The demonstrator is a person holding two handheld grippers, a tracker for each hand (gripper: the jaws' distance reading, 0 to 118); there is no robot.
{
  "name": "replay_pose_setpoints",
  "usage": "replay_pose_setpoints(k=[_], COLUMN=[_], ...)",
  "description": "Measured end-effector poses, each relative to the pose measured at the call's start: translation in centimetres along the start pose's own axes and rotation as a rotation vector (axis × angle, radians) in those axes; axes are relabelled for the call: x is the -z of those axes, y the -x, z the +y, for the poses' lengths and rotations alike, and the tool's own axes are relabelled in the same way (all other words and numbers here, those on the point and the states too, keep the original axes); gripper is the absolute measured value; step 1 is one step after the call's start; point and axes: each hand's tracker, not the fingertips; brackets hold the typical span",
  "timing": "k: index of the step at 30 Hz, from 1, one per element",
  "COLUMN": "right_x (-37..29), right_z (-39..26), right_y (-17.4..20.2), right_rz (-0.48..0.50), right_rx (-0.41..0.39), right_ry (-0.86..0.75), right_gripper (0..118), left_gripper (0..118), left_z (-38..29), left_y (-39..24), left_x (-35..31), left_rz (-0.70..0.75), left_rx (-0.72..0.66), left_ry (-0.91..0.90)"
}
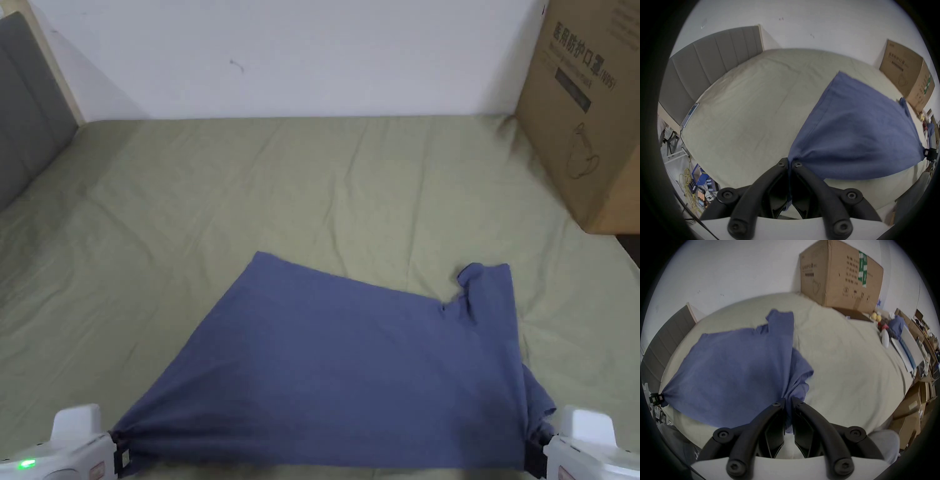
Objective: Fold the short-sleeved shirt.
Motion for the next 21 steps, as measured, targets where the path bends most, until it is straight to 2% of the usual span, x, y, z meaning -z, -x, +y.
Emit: replay_pose_setpoints(k=[2,6,7,8,9,10,11,12,14,15,21], right_x=[2.4,2.6,2.4,2.0,1.8,1.3,0.5,-0.2,-2.8,-3.9,-11.1], right_z=[-0.5,-0.1,0.1,0.5,0.7,1.2,2.1,2.8,4.7,5.8,10.7], right_y=[-1.4,-1.1,-1.2,-1.3,-1.4,-1.4,-1.3,-1.3,-0.3,-0.1,2.9], right_rz=[-0.002,-0.008,-0.005,-0.002,0.004,0.005,0.010,0.013,0.042,0.041,0.046], right_rx=[-0.006,-0.004,0.004,0.012,0.012,0.010,0.000,-0.007,-0.007,-0.013,-0.066], right_ry=[0.049,0.073,0.072,0.066,0.052,0.027,-0.027,-0.058,-0.162,-0.211,-0.511], right_gripper=[6,7,12,20,37,64,74,74,85,89,89], left_gripper=[0,0,8,18,36,68,88,95,107,111,110], left_z=[-0.4,-0.4,-0.3,-0.3,0.0,0.4,1.1,1.7,3.4,4.3,9.5], left_y=[-0.2,-1.1,-1.2,-1.0,-1.1,-1.1,-1.1,-1.1,-1.4,-1.7,-5.4], left_x=[1.1,1.0,0.8,2.3,2.1,1.8,1.0,-0.3,-2.5,-3.6,-11.1], left_rz=[0.008,0.008,0.010,0.009,0.008,0.011,0.003,-0.024,-0.086,-0.115,-0.203], left_rx=[0.013,-0.006,-0.006,0.004,0.007,0.009,-0.004,-0.035,-0.106,-0.118,-0.113], left_ry=[0.046,0.091,0.090,0.095,0.088,0.082,0.063,0.025,-0.082,-0.142,-0.460])
